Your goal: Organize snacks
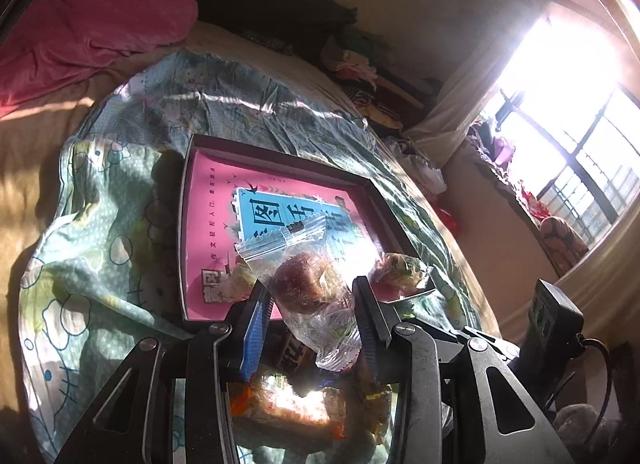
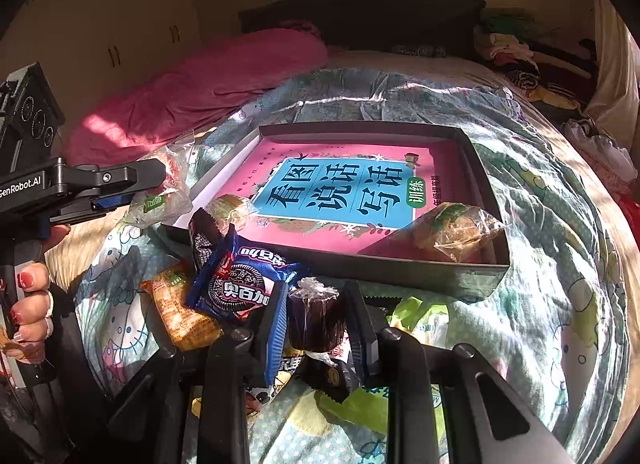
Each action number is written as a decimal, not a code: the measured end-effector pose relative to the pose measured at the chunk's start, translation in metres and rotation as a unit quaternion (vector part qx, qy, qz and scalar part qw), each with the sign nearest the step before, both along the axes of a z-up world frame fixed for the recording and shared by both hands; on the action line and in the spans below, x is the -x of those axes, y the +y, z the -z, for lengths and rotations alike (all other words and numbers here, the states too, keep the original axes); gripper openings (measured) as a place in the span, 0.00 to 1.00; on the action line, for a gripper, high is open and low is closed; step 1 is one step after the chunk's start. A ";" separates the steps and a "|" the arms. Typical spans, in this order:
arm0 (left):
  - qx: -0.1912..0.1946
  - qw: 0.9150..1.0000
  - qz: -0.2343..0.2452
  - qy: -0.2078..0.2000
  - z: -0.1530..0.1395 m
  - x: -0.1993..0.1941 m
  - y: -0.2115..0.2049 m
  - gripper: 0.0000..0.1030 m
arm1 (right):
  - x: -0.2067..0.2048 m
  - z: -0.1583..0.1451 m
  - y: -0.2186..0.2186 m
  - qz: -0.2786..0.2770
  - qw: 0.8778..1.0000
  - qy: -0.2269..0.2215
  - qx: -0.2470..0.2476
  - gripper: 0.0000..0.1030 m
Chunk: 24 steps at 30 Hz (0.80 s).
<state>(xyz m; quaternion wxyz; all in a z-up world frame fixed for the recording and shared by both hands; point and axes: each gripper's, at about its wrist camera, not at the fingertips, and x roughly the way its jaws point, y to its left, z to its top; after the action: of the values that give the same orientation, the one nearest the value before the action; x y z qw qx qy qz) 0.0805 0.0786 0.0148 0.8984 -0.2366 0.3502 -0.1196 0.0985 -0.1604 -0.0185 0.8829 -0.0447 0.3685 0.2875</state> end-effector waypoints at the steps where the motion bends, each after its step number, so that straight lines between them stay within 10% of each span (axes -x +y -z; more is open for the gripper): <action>1: -0.001 1.000 -0.004 0.001 0.000 -0.001 0.003 0.41 | -0.001 -0.002 -0.001 0.002 1.000 -0.001 -0.003 0.28; 24: -0.126 0.991 -0.044 0.009 0.015 -0.019 0.006 0.41 | -0.031 -0.028 -0.008 0.036 0.998 -0.023 -0.048 0.27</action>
<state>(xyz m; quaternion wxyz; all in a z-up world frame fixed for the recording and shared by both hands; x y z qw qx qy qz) 0.0993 0.0845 0.0001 0.9222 -0.1376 0.3599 -0.0331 0.1292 -0.1686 0.0094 0.9020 0.0044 0.3356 0.2714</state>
